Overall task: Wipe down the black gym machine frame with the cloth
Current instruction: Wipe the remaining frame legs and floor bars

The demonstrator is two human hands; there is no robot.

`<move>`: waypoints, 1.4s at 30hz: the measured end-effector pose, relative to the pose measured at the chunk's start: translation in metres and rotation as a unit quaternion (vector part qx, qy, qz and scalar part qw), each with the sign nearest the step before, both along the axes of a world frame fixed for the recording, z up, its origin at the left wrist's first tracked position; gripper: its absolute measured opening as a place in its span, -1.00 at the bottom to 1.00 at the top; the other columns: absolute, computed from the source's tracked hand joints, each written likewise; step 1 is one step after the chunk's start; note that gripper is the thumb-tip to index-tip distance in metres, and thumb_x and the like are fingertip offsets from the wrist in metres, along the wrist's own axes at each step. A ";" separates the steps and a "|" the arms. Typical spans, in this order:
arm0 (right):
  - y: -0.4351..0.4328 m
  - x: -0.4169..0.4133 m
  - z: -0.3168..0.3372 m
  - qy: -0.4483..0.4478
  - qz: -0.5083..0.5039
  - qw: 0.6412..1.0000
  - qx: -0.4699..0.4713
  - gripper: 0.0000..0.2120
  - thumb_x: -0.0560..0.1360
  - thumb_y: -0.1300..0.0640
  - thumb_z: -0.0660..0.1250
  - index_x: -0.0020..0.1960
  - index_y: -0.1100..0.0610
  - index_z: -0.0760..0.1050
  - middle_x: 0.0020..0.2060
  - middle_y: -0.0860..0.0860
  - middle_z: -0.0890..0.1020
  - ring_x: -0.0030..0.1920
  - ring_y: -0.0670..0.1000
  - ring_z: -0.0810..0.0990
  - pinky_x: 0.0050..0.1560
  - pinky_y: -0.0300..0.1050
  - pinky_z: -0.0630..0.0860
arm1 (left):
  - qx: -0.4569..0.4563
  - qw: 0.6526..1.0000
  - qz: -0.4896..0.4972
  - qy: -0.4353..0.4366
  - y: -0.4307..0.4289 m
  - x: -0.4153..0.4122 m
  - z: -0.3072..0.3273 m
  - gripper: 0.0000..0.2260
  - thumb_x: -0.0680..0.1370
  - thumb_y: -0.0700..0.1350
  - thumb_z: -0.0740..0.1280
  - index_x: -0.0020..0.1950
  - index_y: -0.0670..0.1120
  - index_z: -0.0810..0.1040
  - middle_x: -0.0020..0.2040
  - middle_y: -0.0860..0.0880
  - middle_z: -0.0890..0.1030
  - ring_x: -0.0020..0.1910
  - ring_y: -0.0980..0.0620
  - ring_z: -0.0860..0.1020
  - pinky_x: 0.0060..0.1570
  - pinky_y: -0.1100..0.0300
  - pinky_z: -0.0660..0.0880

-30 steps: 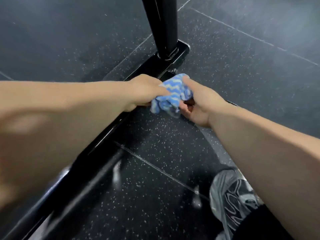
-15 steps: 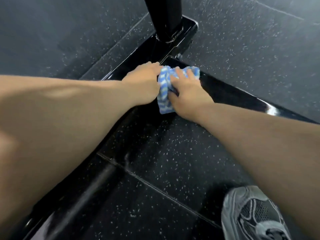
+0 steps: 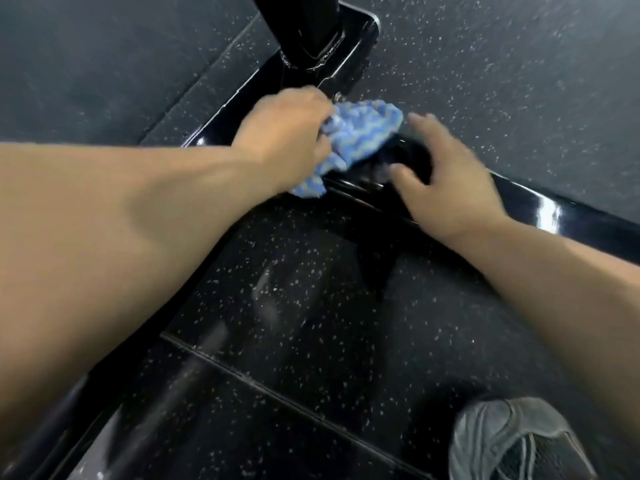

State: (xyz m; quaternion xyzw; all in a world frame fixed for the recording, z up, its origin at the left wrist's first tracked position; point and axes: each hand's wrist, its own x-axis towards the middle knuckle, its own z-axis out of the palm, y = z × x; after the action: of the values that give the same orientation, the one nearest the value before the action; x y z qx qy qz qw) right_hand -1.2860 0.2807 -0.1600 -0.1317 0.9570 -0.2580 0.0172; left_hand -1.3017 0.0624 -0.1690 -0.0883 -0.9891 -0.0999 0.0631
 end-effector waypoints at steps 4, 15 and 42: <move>0.031 -0.004 -0.010 0.015 -0.084 0.990 0.116 -0.55 0.62 -0.04 0.06 0.46 0.11 0.29 0.38 0.12 0.42 0.39 0.16 0.33 0.38 0.00 0.23 | -0.050 0.998 0.029 0.001 0.024 -0.019 -0.009 -0.70 0.47 -0.16 0.32 0.20 -0.12 0.49 0.21 -0.14 0.50 0.23 -0.19 0.43 0.20 -0.03 0.38; 0.060 -0.012 -0.021 0.000 -0.081 0.979 0.189 -0.54 0.63 -0.12 -0.08 0.50 -0.09 0.21 0.46 -0.06 0.34 0.46 0.08 0.25 0.48 0.11 0.10 | -0.103 0.994 0.022 0.036 0.036 -0.020 -0.024 -0.58 0.57 -0.05 -0.07 0.31 -0.12 0.39 0.22 -0.22 0.49 0.19 -0.24 0.42 0.19 -0.16 0.39; 0.061 -0.006 -0.020 0.044 -0.103 0.979 0.172 -0.60 0.62 0.00 -0.02 0.39 -0.05 0.38 0.27 0.07 0.52 0.25 0.19 0.44 0.30 0.05 0.28 | -0.081 0.995 0.016 0.052 0.077 -0.006 -0.027 -0.56 0.60 -0.04 -0.08 0.44 -0.07 0.29 0.38 -0.19 0.38 0.32 -0.20 0.32 0.35 -0.04 0.20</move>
State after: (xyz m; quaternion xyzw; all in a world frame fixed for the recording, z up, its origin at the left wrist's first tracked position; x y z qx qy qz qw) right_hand -1.2922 0.3417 -0.1803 -0.0385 0.9953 -0.0843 -0.0290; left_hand -1.3075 0.1396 -0.1958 -0.0822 -0.9906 -0.0140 0.1087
